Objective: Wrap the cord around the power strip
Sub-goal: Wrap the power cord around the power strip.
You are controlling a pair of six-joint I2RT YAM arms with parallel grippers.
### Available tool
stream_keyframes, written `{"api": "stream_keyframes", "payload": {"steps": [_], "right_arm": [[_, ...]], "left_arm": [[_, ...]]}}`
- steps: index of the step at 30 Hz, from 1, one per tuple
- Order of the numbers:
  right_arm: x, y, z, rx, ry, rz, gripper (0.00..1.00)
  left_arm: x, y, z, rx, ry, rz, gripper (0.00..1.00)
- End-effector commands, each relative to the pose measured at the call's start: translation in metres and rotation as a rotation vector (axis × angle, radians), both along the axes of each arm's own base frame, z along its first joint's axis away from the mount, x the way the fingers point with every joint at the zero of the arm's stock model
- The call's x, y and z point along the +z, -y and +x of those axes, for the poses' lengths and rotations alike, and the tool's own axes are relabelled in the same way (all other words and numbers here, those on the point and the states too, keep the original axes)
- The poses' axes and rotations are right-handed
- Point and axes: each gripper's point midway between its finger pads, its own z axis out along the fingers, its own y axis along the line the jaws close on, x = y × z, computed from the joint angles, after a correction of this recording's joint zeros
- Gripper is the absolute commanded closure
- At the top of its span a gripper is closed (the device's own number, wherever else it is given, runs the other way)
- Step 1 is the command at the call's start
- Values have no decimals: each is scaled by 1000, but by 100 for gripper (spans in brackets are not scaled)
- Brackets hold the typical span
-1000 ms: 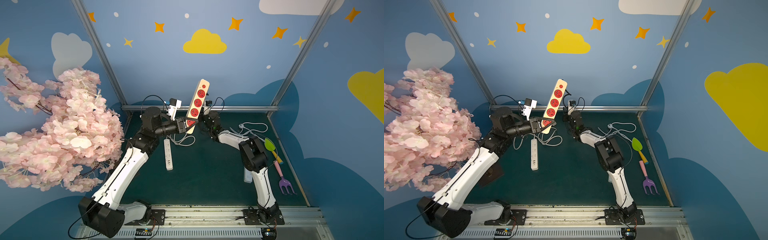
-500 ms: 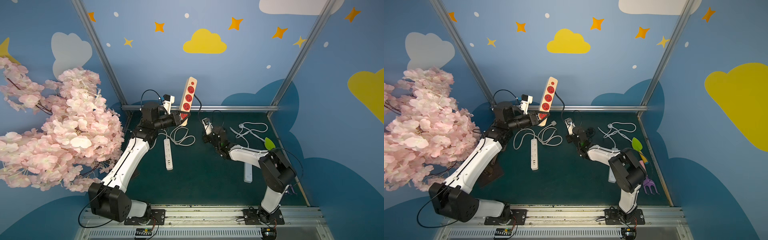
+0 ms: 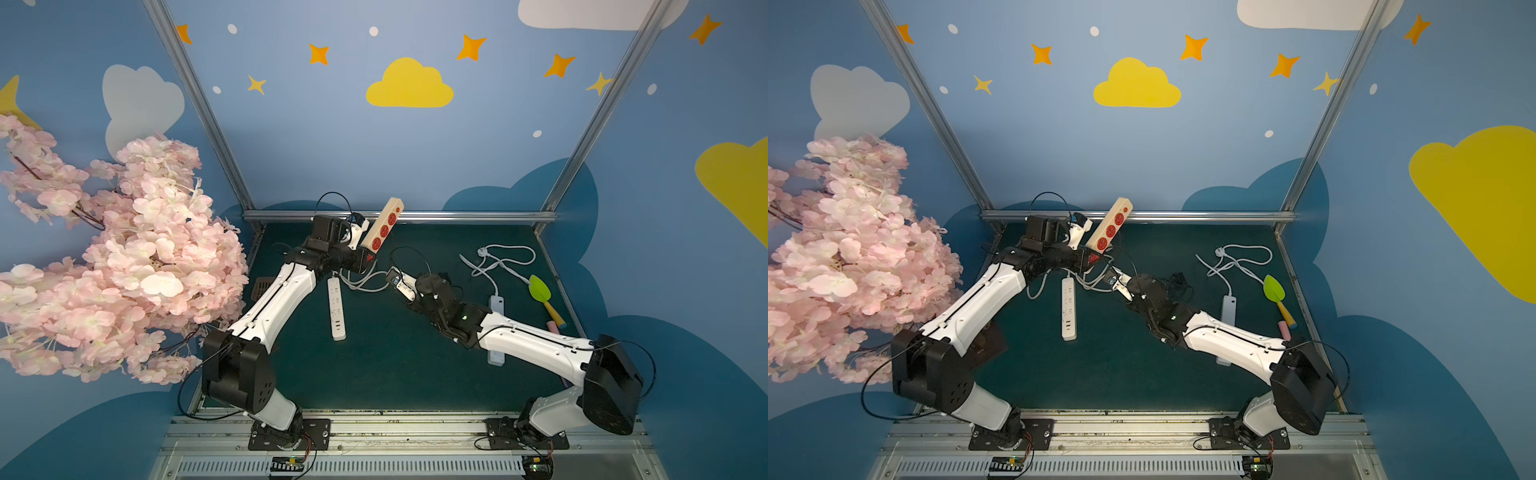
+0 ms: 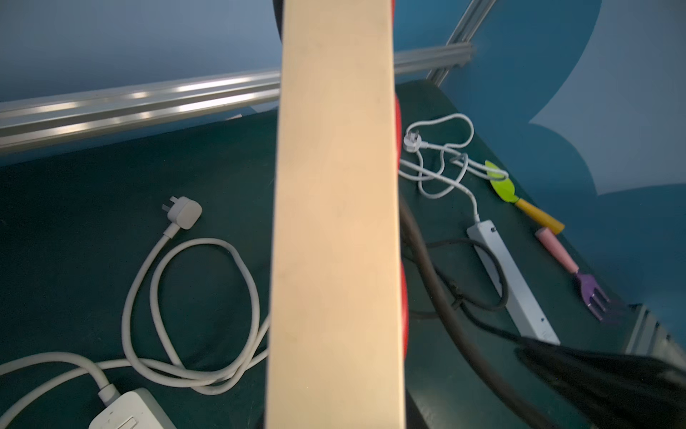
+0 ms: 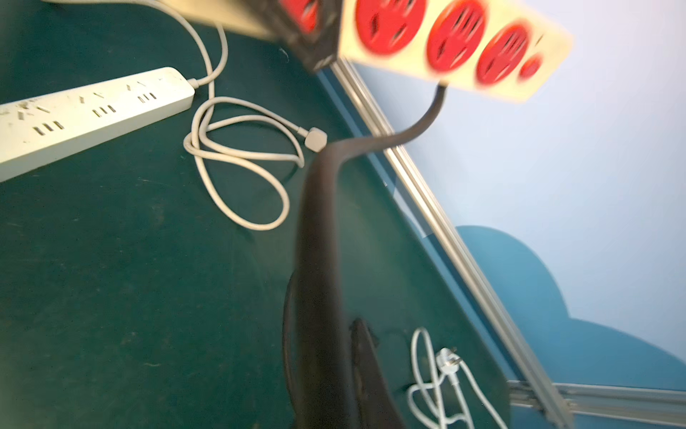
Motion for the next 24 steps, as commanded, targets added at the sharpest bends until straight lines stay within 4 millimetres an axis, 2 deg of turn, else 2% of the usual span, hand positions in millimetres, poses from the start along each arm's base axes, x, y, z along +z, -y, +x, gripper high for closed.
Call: {"api": "stream_keyframes", "payload": {"steps": [1,5,7,10,11,15,18,21,24], "right_arm": [[47,10,4,30,84,-106,100],[74,28,30,-23,100,-141,100],[86,33,41,-29,87,-133,100],[93,41,60,-35,37,-143,100],[92,44,67,-37,9,-146,100],[78,61,89,-52,-150,-105,100],[75,69,99,-38,-249,31,100],[73,61,96,37,-362,181,100],[64,58,103,65,-435,307,98]], "left_arm": [[-11,11,-21,-175,44,82,97],[-24,28,-62,-326,-59,23,97],[-24,46,-94,-462,-119,-45,97],[-25,68,-135,-633,-174,-83,97],[-24,72,-143,-664,-184,-94,97],[-5,81,-160,-743,-149,-172,97],[17,85,-166,-780,-69,-243,97],[37,88,-172,-813,-14,-311,97],[56,91,-174,-829,35,-364,97]]}}
